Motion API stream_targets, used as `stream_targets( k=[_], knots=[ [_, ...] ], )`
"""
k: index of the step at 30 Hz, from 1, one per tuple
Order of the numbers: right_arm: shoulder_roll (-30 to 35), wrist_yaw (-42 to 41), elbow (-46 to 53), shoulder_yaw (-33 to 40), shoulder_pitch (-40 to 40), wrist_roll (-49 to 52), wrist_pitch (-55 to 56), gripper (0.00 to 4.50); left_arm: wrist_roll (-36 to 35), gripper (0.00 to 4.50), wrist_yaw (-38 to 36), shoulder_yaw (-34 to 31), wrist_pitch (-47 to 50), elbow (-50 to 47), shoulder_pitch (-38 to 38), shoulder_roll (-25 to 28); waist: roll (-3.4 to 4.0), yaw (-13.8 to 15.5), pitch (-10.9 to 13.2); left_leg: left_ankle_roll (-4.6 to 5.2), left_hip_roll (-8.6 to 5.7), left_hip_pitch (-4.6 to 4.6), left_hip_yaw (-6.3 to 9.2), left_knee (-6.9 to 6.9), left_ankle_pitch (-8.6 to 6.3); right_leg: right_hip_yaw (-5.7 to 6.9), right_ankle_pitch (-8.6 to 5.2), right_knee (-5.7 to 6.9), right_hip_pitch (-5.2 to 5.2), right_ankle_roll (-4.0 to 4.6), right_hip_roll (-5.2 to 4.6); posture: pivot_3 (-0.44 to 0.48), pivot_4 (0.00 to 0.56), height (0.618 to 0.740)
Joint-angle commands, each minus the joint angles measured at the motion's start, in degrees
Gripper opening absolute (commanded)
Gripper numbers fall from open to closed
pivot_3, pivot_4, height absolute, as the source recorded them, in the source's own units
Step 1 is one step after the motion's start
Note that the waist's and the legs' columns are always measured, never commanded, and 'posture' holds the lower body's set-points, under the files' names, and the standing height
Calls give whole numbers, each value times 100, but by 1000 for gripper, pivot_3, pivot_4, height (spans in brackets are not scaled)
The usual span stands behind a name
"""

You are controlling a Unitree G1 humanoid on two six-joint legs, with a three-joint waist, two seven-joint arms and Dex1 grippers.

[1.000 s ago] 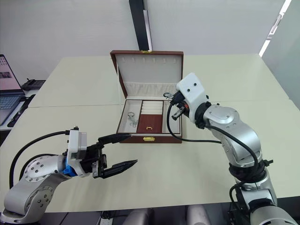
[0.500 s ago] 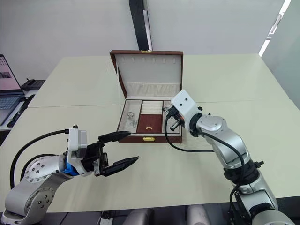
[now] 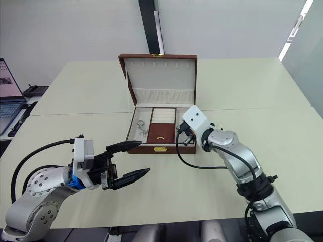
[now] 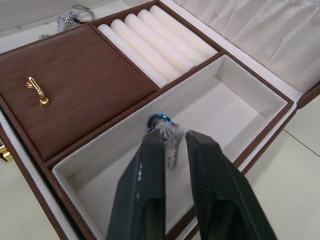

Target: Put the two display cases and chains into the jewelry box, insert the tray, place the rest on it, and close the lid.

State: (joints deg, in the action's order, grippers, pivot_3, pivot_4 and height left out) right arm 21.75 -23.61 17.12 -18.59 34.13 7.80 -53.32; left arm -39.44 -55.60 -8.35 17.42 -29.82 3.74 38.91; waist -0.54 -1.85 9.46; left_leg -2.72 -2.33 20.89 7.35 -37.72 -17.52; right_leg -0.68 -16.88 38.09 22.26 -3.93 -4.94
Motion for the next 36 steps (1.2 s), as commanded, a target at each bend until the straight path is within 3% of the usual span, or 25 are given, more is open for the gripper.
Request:
stream_targets(
  k=[1,11,18,25,36],
  knots=[
    [-9,14,237,247,33,-5,39,1813,-54,4500,-7,-60,-56,-137,-27,-21,0,0,0,0,0,0,0,0,0,0,0,0,0,0,0,0,150,740],
    [43,-24,606,550,-8,37,46,4488,-26,4500,40,-134,-45,-79,-35,7,0,0,0,0,0,0,0,0,0,0,0,0,0,0,0,0,150,740],
    [579,-436,972,989,-226,212,316,4488,136,4500,652,-592,42,621,-462,-14,-1,6,1,1,-2,2,2,0,0,2,0,0,-1,0,0,0,150,740],
    [1222,-632,931,1807,-755,221,942,4488,389,4500,1764,-1211,242,1432,-778,-230,-4,11,2,1,-3,2,1,0,0,3,0,-3,-2,-1,-1,0,150,740],
    [1700,-618,530,3066,-2838,-79,2667,4488,1617,4500,2832,-1938,-659,3400,-602,-256,-8,21,3,1,-2,1,-1,0,0,3,0,-3,-4,-1,-1,0,150,740]
  ],
)
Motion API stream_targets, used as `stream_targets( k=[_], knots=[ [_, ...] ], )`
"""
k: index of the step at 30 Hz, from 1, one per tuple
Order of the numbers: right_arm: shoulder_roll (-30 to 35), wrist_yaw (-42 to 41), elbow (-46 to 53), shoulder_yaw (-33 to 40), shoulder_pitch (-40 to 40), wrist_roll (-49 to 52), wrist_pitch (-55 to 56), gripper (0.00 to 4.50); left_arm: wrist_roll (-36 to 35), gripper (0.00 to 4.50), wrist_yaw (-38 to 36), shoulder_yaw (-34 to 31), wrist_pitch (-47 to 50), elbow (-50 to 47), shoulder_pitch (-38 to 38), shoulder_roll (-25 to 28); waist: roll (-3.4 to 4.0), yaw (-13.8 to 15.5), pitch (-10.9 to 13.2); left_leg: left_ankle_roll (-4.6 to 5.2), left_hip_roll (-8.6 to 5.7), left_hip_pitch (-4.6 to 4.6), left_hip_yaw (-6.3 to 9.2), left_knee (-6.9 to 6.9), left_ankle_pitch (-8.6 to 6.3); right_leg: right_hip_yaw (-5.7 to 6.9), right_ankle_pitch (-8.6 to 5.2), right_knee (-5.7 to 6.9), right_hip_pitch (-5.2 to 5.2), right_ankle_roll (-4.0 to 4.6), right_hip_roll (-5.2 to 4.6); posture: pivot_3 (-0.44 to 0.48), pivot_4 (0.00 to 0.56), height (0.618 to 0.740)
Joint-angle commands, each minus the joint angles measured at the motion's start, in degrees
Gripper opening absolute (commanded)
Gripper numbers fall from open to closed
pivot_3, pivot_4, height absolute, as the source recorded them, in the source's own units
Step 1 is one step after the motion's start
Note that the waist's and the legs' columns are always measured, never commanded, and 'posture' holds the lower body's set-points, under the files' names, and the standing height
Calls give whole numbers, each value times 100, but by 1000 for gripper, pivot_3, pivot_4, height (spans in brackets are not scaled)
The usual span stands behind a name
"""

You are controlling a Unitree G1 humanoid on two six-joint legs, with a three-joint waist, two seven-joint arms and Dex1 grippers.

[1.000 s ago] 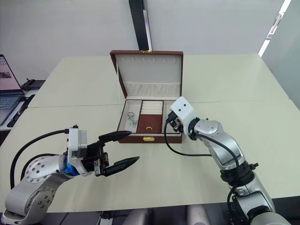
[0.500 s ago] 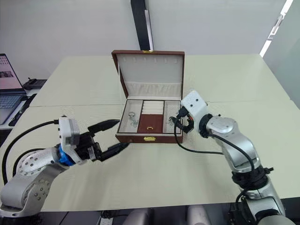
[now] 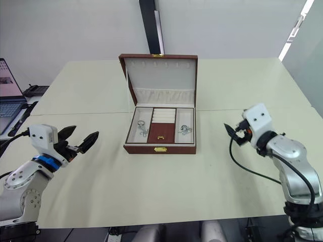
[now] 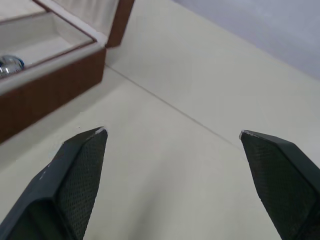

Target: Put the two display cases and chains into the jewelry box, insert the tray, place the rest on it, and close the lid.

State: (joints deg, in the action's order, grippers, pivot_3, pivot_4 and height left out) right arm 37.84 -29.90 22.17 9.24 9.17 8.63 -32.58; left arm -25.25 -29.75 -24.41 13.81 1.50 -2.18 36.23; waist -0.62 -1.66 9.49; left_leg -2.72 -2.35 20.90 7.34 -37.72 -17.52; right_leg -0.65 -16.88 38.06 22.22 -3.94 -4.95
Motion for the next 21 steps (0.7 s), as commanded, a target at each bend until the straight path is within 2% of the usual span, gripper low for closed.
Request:
stream_targets(
  k=[1,7,21],
  knots=[
    [92,32,-49,340,-553,-245,825,4488,215,4500,297,-391,-341,371,3,-2,0,1,0,0,0,0,-1,0,0,-1,0,1,0,0,-1,0,150,740],
    [-263,337,-472,868,-1397,-251,1556,4488,471,4500,666,-452,-367,478,314,-107,0,1,-1,-1,0,-4,-3,-1,0,-5,1,2,-2,-2,-2,0,150,740],
    [-444,361,-581,821,-1502,-256,1822,4488,627,4500,727,-108,149,43,122,-140,-1,-1,-3,-2,0,-6,-5,-2,1,-8,1,4,-4,-3,-2,0,150,740]
  ],
)
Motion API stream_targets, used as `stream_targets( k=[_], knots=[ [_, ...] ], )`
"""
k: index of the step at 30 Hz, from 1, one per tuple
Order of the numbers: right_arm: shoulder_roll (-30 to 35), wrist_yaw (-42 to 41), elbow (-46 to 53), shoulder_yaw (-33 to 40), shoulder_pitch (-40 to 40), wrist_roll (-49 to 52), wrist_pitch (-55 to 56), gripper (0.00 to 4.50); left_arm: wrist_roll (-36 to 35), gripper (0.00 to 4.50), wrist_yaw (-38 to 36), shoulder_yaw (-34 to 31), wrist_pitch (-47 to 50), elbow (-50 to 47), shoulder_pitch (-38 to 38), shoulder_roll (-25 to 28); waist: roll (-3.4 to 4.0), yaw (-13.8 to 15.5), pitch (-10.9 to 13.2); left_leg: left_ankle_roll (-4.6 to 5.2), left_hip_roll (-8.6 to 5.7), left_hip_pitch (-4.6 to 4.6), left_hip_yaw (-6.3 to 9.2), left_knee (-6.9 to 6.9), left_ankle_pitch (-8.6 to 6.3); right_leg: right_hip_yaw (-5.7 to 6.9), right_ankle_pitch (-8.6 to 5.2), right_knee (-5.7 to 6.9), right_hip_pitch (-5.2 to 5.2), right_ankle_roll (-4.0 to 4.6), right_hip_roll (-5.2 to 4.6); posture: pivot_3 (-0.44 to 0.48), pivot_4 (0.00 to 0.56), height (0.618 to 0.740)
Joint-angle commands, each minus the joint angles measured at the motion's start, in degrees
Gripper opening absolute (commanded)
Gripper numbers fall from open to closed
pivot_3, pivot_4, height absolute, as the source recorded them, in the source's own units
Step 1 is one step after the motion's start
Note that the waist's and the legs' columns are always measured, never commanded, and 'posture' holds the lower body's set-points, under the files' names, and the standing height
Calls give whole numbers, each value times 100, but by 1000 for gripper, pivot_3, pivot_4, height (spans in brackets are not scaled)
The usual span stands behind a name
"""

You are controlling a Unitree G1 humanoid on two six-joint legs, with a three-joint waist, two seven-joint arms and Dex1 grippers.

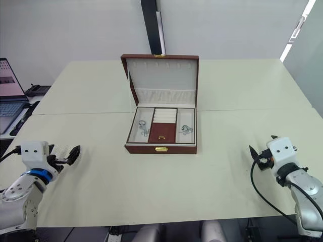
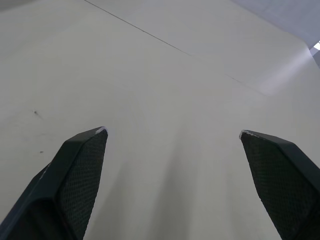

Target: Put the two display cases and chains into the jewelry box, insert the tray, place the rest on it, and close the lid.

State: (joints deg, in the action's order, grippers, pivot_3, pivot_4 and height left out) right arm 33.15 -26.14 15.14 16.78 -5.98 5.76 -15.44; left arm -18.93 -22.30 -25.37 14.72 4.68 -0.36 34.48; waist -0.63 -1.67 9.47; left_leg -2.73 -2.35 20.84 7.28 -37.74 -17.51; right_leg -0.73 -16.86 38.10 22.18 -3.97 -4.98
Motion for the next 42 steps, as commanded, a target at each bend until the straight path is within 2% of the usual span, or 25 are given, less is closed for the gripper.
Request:
stream_targets(
  k=[1,10,11,13,19,25,27,28,42],
  knots=[
    [34,-42,123,62,10,54,98,4488,-26,4500,-20,-10,96,-304,-76,26,0,0,0,0,0,0,-1,0,0,-1,0,0,0,0,0,0,150,740],
    [-1,-96,176,64,93,247,-143,4488,-76,4500,-75,-18,209,-486,-147,-15,0,0,0,0,1,0,-1,0,0,0,0,0,0,0,0,0,150,740],
    [4,-107,195,49,100,259,-177,4498,-84,4311,-101,-23,199,-484,-151,-22,0,0,0,0,1,0,-1,0,0,0,0,0,0,0,1,0,150,740],
    [6,-125,230,27,128,296,-210,4104,-92,3875,-138,-36,170,-478,-152,-42,0,0,0,0,1,0,-1,0,0,0,0,0,0,0,0,0,150,740],
    [20,-157,194,-87,290,298,-250,2151,-118,1936,-115,-120,150,-450,-111,-123,0,-1,0,0,1,0,-1,0,0,0,0,1,1,0,0,0,150,740],
    [-18,-183,207,-315,455,317,-353,620,-191,59,-278,-116,136,-414,-81,-120,0,-1,0,0,0,0,-1,-1,0,0,0,1,0,0,0,0,150,740],
    [-41,-191,249,-431,538,327,-429,127,-209,0,-400,-52,109,-416,-74,-117,0,-1,0,0,1,0,-1,-2,0,0,0,1,0,0,0,0,150,740],
    [-51,-186,268,-500,600,314,-473,24,-250,0,-427,-32,153,-427,-97,-140,0,-1,0,0,1,0,-1,-2,0,1,0,1,1,0,0,0,150,740],
    [-589,-179,-458,-2097,2110,-246,-743,24,-50,0,-807,956,195,80,-1198,-301,-2,-14,-2,-1,-1,2,1,-9,1,3,1,4,4,-1,1,0,150,740]
  ],
)
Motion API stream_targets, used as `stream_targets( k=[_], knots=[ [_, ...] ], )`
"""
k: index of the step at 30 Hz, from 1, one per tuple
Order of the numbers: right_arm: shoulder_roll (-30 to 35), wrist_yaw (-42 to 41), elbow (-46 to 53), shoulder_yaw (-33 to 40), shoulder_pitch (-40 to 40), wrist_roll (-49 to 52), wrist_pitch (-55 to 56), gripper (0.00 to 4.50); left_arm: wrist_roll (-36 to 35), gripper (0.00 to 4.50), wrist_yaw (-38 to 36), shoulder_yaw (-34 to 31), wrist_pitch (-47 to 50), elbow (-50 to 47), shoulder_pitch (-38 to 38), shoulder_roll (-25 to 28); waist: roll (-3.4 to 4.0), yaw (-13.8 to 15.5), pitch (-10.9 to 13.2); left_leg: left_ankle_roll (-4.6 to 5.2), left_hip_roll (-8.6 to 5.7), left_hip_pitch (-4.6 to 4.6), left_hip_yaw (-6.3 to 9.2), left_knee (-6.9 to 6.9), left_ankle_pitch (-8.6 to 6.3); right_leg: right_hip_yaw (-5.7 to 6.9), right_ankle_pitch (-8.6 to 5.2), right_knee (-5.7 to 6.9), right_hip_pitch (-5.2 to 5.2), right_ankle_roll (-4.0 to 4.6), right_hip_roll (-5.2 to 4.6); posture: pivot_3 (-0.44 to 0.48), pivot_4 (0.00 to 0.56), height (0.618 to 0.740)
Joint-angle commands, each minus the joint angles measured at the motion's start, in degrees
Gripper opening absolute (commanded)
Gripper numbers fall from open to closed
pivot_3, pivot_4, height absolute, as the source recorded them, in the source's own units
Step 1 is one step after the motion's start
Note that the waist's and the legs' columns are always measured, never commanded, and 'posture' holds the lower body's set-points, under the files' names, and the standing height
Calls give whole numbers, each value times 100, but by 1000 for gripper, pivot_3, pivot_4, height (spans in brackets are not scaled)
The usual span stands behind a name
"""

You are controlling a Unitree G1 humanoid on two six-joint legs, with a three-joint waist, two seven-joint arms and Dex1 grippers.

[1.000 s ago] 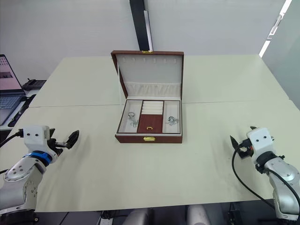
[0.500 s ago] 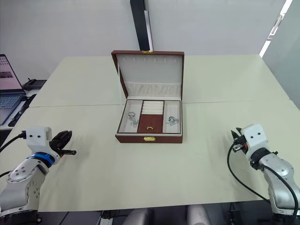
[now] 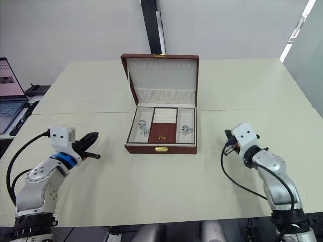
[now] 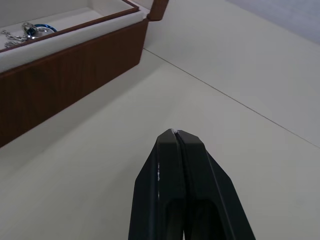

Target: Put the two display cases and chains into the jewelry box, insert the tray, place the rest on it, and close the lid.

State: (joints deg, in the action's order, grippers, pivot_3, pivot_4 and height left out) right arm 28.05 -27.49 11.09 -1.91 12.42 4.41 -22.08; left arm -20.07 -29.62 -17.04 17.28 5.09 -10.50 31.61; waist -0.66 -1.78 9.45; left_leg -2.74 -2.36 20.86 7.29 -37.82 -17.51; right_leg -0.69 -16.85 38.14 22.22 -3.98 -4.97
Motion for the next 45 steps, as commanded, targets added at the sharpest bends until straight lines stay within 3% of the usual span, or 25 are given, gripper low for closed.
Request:
stream_targets(
  k=[1,11,18,34,45],
  knots=[
    [-130,-49,-127,-314,364,-141,-107,24,77,0,-87,175,-61,83,-255,-35,0,-3,0,0,0,0,0,0,0,-1,0,0,1,0,0,0,150,740],
    [-528,-226,-1150,-785,1396,-183,-434,24,180,0,-534,788,257,751,-1117,-62,0,-9,0,-1,-3,3,4,-2,1,3,0,0,3,0,-1,0,150,740],
    [-726,-396,-1246,-820,1604,-22,-645,24,52,0,-923,1049,730,810,-1420,-161,0,-24,0,-1,-4,4,4,-2,1,3,1,1,5,0,-1,0,150,740],
    [-665,-1019,-343,-979,1196,302,-1166,24,-43,0,-1487,1337,1237,1,-1212,-136,1,-16,0,-1,-6,6,8,-2,1,4,1,1,7,0,-4,0,150,740],
    [-410,-1377,444,-986,907,574,-1730,24,-242,0,-1809,1372,1573,-945,-675,45,0,-10,0,0,-6,7,9,-1,0,2,1,-1,6,0,-4,0,150,740]
  ],
)
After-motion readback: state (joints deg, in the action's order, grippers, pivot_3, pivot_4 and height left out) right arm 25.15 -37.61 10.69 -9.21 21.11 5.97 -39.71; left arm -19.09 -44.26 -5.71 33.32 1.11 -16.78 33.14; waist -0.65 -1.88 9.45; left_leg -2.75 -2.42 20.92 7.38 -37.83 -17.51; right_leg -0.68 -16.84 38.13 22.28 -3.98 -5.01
